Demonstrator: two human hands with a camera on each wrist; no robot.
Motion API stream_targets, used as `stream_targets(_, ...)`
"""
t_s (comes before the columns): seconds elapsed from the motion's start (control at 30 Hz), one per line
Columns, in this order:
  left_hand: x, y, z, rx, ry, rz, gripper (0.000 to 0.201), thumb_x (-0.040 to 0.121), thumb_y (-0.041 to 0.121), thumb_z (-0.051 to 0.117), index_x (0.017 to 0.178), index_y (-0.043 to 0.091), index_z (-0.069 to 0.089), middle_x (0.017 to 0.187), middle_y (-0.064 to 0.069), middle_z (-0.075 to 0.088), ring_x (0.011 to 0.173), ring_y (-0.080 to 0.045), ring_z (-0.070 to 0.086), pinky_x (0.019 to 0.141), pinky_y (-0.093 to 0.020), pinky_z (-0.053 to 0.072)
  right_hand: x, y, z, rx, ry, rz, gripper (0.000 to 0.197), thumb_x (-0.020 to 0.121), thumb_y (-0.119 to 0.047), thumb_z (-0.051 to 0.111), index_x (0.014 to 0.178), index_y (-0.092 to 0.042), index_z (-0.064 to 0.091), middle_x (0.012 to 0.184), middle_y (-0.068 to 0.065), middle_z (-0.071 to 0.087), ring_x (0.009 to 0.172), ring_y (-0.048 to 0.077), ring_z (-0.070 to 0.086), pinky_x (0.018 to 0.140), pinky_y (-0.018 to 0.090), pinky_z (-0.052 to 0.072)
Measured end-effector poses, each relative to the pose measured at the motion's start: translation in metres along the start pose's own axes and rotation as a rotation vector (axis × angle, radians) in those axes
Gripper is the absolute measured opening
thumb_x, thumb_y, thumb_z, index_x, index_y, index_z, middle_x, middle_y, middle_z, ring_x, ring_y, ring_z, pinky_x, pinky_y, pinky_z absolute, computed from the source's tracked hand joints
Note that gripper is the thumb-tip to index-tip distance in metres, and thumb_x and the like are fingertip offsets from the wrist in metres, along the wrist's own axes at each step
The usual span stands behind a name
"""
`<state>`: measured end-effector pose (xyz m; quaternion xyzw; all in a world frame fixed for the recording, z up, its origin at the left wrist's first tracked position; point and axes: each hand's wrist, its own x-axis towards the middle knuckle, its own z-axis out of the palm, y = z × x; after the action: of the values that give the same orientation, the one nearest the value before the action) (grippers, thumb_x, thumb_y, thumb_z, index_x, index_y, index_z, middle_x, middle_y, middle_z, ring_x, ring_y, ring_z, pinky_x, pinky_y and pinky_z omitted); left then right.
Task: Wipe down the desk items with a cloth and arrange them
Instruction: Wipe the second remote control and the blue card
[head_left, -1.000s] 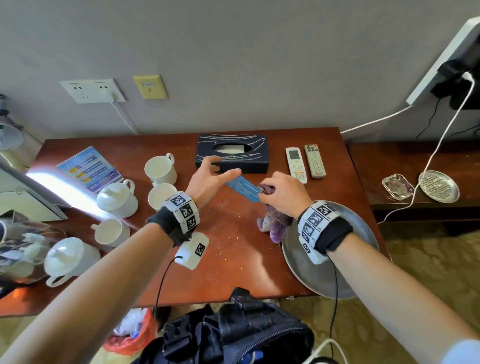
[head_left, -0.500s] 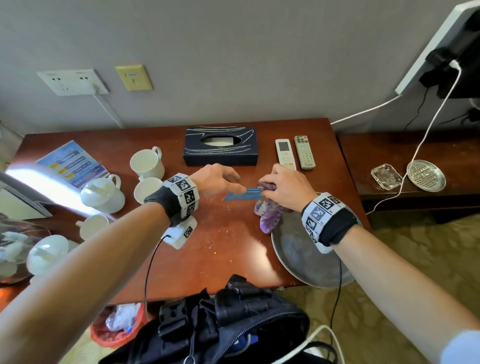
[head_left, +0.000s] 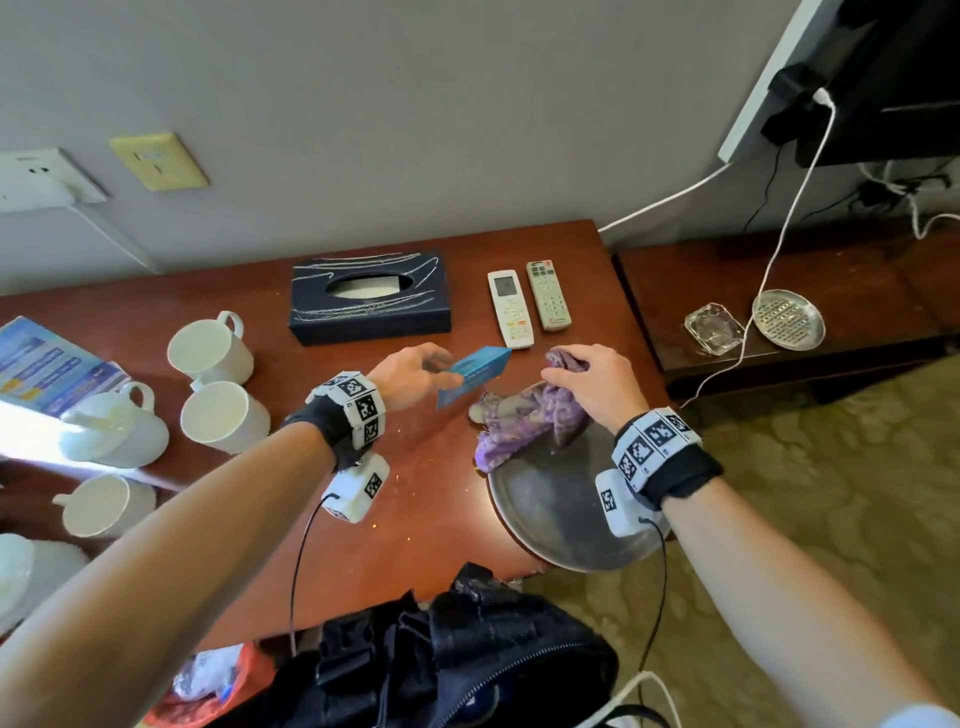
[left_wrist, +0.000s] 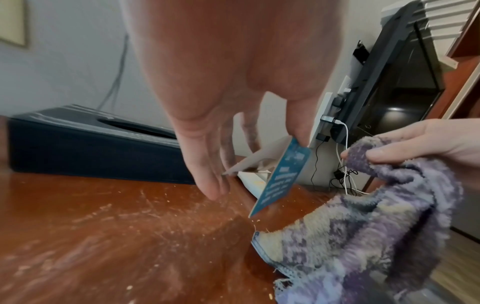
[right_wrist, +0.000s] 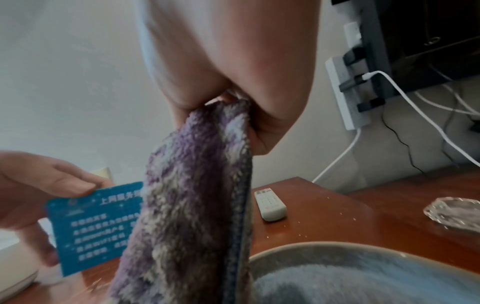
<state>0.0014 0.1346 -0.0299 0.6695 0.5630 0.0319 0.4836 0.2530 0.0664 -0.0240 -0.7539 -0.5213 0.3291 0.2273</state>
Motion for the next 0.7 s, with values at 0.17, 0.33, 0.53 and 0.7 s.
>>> stream_targets(0.17, 0.031, 0.013, 0.022, 0.027, -0.027, 0.023, 0.031, 0.095, 0.038, 0.064, 0.124, 0.028, 0.064, 0.123, 0.002, 0.065, 0.114, -0.018, 0.059, 0.097, -0.034, 0.044, 0.011, 0.027, -0.004, 0.186, 0.042, 0.114, 0.040, 0.082, -0.029, 0.078, 0.120, -0.018, 0.072, 0.120, 0.000, 0.071, 0.111, 0.016, 0.063, 0.102, 0.039, 0.050)
stream_targets(0.33, 0.061, 0.021, 0.045, -0.030, -0.003, -0.009, 0.028, 0.095, 0.037, 0.065, 0.121, 0.026, 0.068, 0.120, 0.003, 0.065, 0.112, -0.017, 0.058, 0.082, -0.026, 0.044, 0.020, 0.051, -0.004, 0.240, 0.032, 0.210, 0.038, 0.082, -0.030, 0.078, 0.117, -0.017, 0.073, 0.116, -0.001, 0.072, 0.111, 0.020, 0.063, 0.103, 0.040, 0.048)
stream_targets(0.53, 0.089, 0.026, 0.066, -0.087, 0.032, -0.054, 0.021, 0.094, 0.035, 0.066, 0.111, 0.025, 0.070, 0.114, 0.001, 0.068, 0.107, -0.018, 0.060, 0.090, -0.028, 0.043, 0.030, 0.070, 0.001, 0.373, -0.074, 0.355, 0.036, 0.072, -0.027, 0.069, 0.107, -0.019, 0.076, 0.104, -0.004, 0.075, 0.104, 0.020, 0.067, 0.102, 0.045, 0.049)
stream_targets(0.7, 0.100, 0.026, 0.066, -0.203, 0.100, -0.062, 0.015, 0.092, 0.032, 0.069, 0.104, 0.024, 0.070, 0.110, -0.001, 0.067, 0.106, -0.019, 0.061, 0.089, -0.032, 0.048, 0.039, 0.073, 0.002, 0.414, -0.098, 0.357, 0.049, 0.071, -0.021, 0.063, 0.119, -0.017, 0.071, 0.113, -0.003, 0.073, 0.110, 0.020, 0.065, 0.106, 0.044, 0.046)
